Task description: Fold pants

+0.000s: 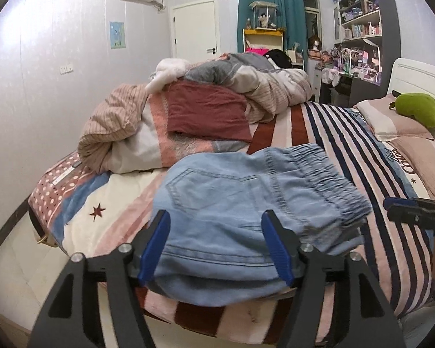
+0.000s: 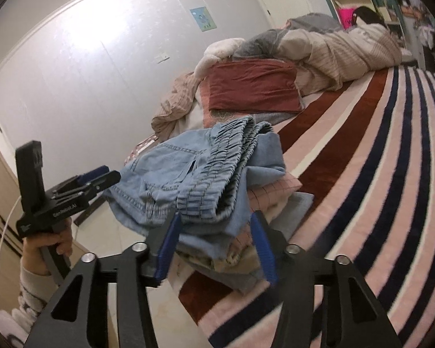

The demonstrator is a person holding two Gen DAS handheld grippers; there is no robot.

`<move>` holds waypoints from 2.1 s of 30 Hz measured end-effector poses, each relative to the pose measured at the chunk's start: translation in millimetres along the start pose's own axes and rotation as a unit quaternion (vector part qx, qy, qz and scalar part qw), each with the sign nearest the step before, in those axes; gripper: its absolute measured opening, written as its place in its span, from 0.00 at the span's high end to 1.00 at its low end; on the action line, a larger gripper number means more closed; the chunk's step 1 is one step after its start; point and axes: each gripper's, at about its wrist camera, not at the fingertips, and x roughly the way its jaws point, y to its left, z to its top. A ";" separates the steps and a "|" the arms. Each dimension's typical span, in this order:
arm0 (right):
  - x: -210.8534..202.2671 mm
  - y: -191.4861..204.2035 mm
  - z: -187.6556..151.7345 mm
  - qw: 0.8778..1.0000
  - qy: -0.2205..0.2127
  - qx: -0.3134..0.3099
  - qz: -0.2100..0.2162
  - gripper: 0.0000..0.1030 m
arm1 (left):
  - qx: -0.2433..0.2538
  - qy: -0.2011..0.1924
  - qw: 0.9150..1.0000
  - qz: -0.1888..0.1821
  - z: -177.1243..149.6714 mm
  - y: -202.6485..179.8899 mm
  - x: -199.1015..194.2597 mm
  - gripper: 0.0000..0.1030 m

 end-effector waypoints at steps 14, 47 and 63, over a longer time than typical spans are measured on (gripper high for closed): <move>-118.1 -12.8 -57.1 0.985 -0.092 -0.060 -0.135 0.12 | 0.020 -0.130 0.990 -0.043 -0.5 -136.2 -60.4 0.17; -189.8 -3.3 -108.4 0.932 -0.231 -0.093 -0.263 0.01 | 0.002 -0.178 0.983 -0.043 -37.8 -183.7 -84.9 0.03; -190.1 3.9 -110.0 0.929 -0.235 -0.102 -0.267 0.01 | 0.000 -0.180 0.983 -0.044 -38.6 -183.5 -88.2 0.03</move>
